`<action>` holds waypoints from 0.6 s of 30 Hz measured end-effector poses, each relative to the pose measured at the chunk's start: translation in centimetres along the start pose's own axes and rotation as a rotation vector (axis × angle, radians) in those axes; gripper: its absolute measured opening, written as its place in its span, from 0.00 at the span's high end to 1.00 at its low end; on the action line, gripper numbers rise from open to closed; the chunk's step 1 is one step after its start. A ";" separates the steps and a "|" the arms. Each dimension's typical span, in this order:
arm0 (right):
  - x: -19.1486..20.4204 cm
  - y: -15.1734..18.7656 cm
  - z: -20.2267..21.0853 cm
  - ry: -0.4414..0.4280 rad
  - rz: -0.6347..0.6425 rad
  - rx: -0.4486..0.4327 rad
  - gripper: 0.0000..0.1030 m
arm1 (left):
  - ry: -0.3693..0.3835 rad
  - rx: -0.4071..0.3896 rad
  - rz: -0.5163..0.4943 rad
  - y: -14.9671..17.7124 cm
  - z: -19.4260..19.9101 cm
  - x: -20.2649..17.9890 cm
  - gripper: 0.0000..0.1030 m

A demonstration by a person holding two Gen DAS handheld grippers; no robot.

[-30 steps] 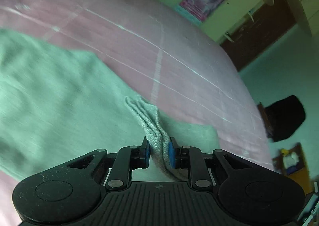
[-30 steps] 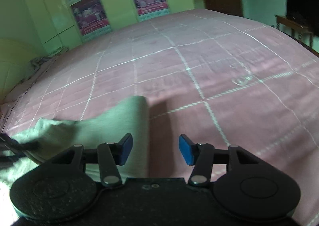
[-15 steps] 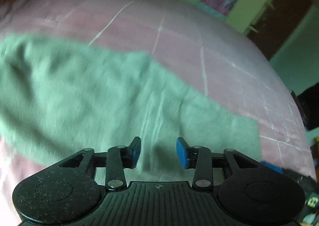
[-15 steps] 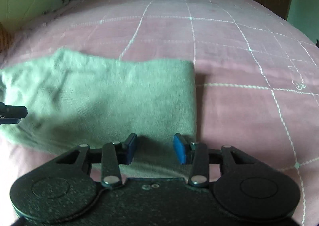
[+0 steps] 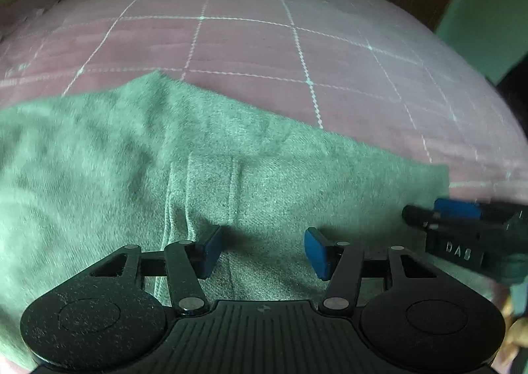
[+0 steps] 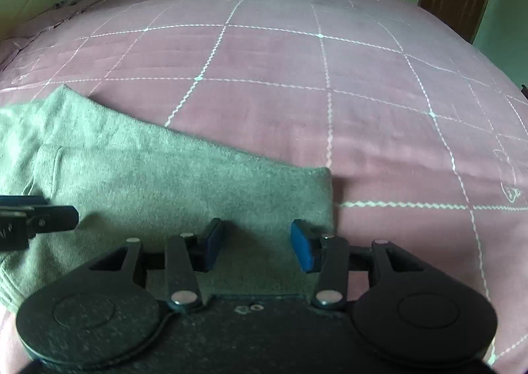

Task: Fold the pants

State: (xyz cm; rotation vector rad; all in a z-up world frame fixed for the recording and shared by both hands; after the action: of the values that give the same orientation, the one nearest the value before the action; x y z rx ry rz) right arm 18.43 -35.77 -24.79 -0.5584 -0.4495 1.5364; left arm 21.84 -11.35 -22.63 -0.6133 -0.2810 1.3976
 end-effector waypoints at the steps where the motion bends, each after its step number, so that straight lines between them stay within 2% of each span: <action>1: 0.2 0.0 0.0 0.004 0.020 0.002 0.55 | -0.002 0.002 -0.004 0.0 0.2 -0.3 0.46; 3: 0.2 -0.3 0.8 0.012 0.014 0.000 0.56 | 0.008 0.003 0.008 0.7 1.1 -0.1 0.46; 5: 0.2 0.1 3.1 -0.030 -0.026 -0.084 0.55 | 0.018 -0.008 0.004 2.1 1.6 0.4 0.46; 6: 0.5 0.5 3.5 -0.039 -0.023 -0.094 0.55 | 0.015 -0.019 -0.011 2.8 1.9 0.3 0.46; 8: 1.7 2.5 2.9 -0.066 0.025 -0.041 0.53 | -0.002 -0.031 -0.043 3.9 2.5 0.0 0.46; 10: 2.7 4.0 2.9 -0.022 0.107 -0.092 0.53 | -0.013 -0.038 -0.055 4.5 3.1 -0.2 0.46; 13: 2.7 3.1 3.2 -0.021 0.055 -0.055 0.52 | 0.006 -0.037 -0.009 4.8 4.1 0.7 0.46; 15: 2.8 2.9 4.5 -0.062 0.031 -0.067 0.51 | 0.016 -0.039 0.011 5.1 4.5 1.3 0.46; 16: 3.2 3.2 5.1 -0.071 0.048 -0.072 0.47 | 0.015 -0.038 0.006 5.1 4.3 1.3 0.46; 18: 4.0 4.5 4.9 -0.045 0.108 -0.054 0.46 | 0.007 -0.038 -0.007 5.2 4.1 1.2 0.46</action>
State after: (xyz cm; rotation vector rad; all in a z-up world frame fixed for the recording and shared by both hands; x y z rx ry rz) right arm 11.86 -31.68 -23.81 -0.5997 -0.5034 1.6465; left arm 15.56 -8.92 -22.35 -0.6483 -0.3046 1.3858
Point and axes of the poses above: each gripper's, at about its wrist camera, not at the fingertips, and z roughly against the way its jaws point, x to its left, y to its underside, the point moved 2 cm from there along -z, roughly the way its jaws point, and after that the axes turned 2 degrees about z, right-handed, at the moved point
